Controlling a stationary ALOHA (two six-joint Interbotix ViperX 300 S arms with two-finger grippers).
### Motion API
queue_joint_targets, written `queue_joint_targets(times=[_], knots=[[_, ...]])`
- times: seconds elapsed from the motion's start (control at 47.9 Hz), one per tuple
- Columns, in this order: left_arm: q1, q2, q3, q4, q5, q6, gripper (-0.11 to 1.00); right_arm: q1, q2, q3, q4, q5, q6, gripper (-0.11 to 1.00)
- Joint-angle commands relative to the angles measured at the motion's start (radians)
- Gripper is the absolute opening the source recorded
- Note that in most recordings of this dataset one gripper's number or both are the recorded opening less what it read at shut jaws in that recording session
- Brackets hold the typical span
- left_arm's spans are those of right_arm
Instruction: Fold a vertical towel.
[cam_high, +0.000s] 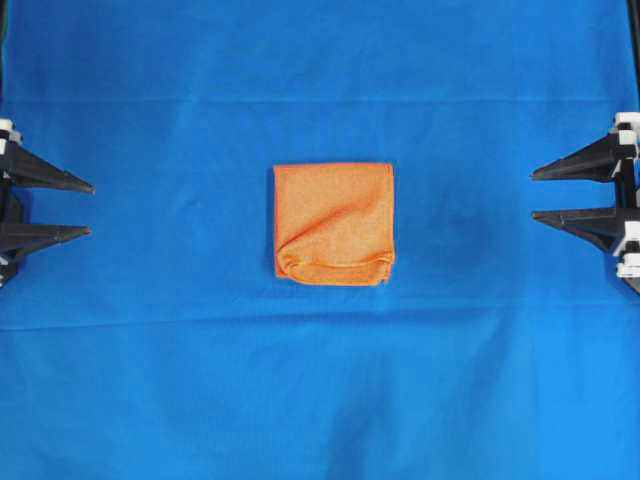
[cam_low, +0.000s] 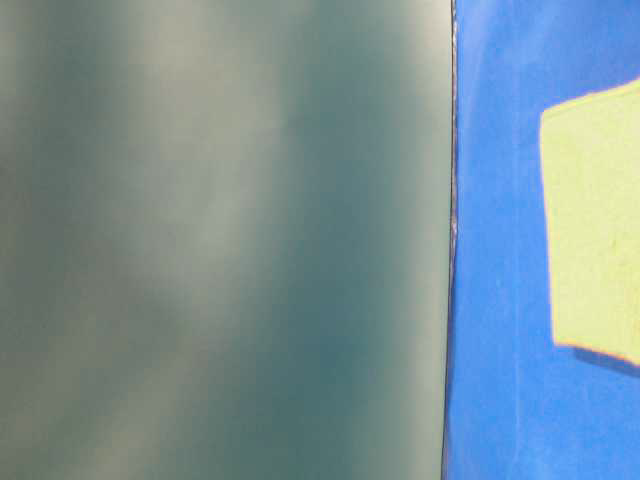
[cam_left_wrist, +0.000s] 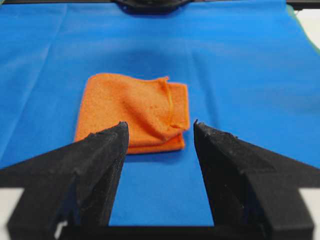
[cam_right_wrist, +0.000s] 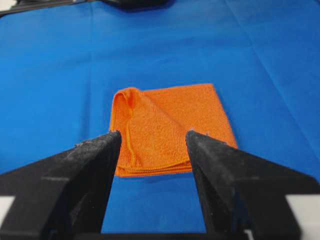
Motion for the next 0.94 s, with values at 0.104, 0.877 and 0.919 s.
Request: queue_joint_targets(times=[0.104, 0.877, 0.919], knots=[[0.003, 0.006, -0.015, 0.000, -0.003, -0.002, 0.52, -0.002, 0.008, -0.014, -0.003, 0.002, -0.002, 0.60], [0.003, 0.006, -0.015, 0.002, 0.005, -0.002, 0.52, -0.002, 0.005, -0.015, -0.005, 0.006, -0.002, 0.60], [0.003, 0.006, -0.015, 0.002, 0.006, -0.002, 0.52, -0.002, 0.005, -0.015, -0.005, 0.006, -0.002, 0.60]])
